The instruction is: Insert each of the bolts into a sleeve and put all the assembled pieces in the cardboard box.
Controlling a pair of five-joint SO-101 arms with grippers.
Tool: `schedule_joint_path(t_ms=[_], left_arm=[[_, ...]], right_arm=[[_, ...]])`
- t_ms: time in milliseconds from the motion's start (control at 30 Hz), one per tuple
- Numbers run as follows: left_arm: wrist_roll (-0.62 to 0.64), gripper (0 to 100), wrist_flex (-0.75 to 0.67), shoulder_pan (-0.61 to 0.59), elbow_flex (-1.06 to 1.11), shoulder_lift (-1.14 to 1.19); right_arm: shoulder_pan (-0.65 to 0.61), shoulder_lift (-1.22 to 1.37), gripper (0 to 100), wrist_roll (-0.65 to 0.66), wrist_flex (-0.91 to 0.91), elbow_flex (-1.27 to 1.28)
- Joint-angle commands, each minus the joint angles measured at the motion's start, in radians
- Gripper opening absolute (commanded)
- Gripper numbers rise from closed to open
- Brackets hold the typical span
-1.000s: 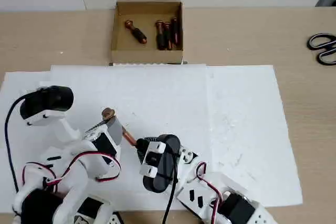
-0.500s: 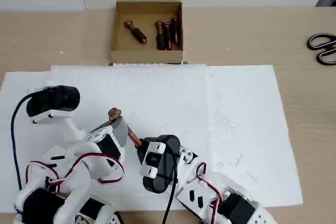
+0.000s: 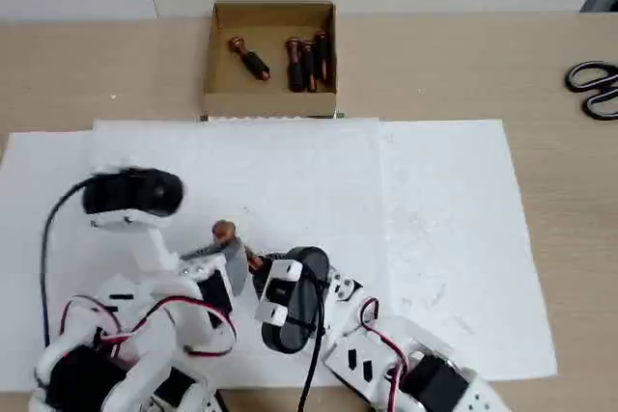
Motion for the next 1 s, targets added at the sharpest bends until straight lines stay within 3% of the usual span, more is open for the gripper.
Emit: schedule_joint_path(t_ms=[0,233,433,533,733,967], left_arm=[[-0.028,1,0.044,0.02,-0.007,-0.003],[-0.037,1,0.049,0.021,-0.007,-0.003],[-0.121,1,-0.005,0.014,-0.008,-0.003],[-0.147,6,-0.014,0.012,-0.008,-0.003],[-0.164,20,-0.014,-0.121,-0.001,0.0],[-0.242,21,-0.143,-0.226,0.094,0.0]], right_arm=[[0.001,-0.015,0.4,0.037,-0.036,-0.104],[0.042,-0.012,0.4,0.069,-0.036,-0.13],[0.042,-0.008,0.4,0.069,-0.036,-0.127],[0.071,-0.008,0.4,0.069,-0.036,-0.117],[0.188,-0.007,0.4,0.069,-0.081,-0.104],[0.274,-0.005,0.4,0.064,-0.295,0.003]])
